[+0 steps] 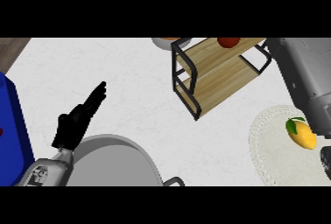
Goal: Pick the bell pepper from the placemat and place it in the tiered shelf
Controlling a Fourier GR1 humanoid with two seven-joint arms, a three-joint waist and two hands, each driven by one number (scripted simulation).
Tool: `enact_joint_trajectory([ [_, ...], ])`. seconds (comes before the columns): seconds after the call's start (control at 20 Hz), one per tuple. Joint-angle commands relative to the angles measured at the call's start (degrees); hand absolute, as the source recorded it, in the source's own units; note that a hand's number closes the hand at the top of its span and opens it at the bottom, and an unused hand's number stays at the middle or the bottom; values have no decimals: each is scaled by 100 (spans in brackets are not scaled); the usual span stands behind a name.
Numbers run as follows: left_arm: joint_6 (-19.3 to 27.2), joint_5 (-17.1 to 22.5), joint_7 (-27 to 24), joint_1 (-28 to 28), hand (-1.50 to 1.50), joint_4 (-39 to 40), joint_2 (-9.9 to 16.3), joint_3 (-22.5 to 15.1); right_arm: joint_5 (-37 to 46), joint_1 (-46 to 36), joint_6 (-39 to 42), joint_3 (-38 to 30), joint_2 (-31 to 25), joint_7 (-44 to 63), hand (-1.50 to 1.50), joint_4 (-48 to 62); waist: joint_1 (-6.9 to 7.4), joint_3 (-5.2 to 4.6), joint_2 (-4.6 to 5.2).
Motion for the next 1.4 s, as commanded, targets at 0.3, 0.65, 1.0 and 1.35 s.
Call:
enact_joint_trajectory([
  [0.3, -29, -39, -153, 850, 0, 179, -70, -111, -477, -124, -1439, -1078, -783, -552, -150, 300, -15, -117, 31],
  [0.65, -26, -50, -155, 677, 0, 352, -55, 47, -525, 58, -1568, -1464, -2082, -293, -150, 724, -120, -117, 54],
  [1.0, -83, 17, -108, 508, 0, 359, -20, 162, -639, 850, -211, -1665, -3155, -1069, -150, 996, -95, -94, 121],
  [1.35, -24, -87, -46, 524, 0, 387, -154, 27, -597, 1283, 649, -1664, -3528, -1753, -150, 1148, -57, -89, 114],
])
